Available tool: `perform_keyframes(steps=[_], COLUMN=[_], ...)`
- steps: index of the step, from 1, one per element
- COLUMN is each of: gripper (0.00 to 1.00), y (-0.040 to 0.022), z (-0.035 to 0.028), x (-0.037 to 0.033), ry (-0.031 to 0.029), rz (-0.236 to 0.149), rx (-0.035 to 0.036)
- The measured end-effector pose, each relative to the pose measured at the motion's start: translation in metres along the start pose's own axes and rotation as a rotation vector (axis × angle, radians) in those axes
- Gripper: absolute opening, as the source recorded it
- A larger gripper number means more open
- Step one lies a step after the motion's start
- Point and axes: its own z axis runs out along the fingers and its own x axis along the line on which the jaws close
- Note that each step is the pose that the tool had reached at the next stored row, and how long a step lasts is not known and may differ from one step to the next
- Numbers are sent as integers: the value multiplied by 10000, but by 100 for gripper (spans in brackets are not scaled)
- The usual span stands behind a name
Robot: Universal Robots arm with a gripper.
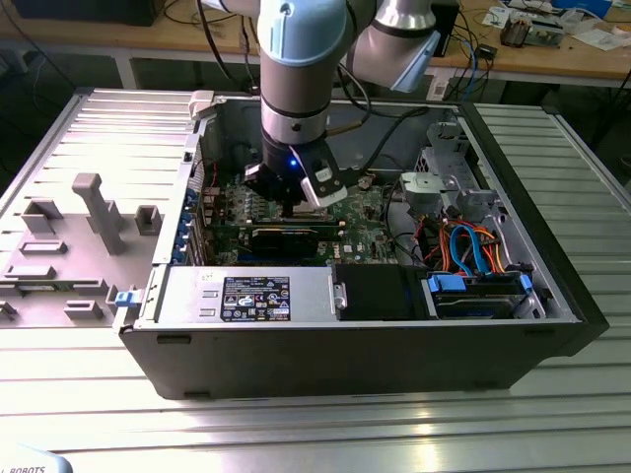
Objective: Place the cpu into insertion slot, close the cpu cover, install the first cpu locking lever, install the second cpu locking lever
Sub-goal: 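Install the second cpu locking lever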
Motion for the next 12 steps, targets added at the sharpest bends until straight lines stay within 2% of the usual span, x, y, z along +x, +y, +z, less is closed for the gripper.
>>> perform_keyframes(steps=[2, 3, 4, 5, 6, 7, 10, 12], gripper=[11, 11, 11, 11, 11, 11, 11, 11], y=[-6, -12, -25, -25, -31, -34, -31, -31], z=[29, 63, 138, 143, 176, 230, 240, 242], x=[13, 22, 42, 57, 107, 107, 119, 133], ry=[5, 7, 26, 25, 25, 24, 22, 21], rz=[-19, -28, -37, -37, -41, -41, -40, -40], rx=[-9, -11, -13, -20, -109, -168, -256, -276])
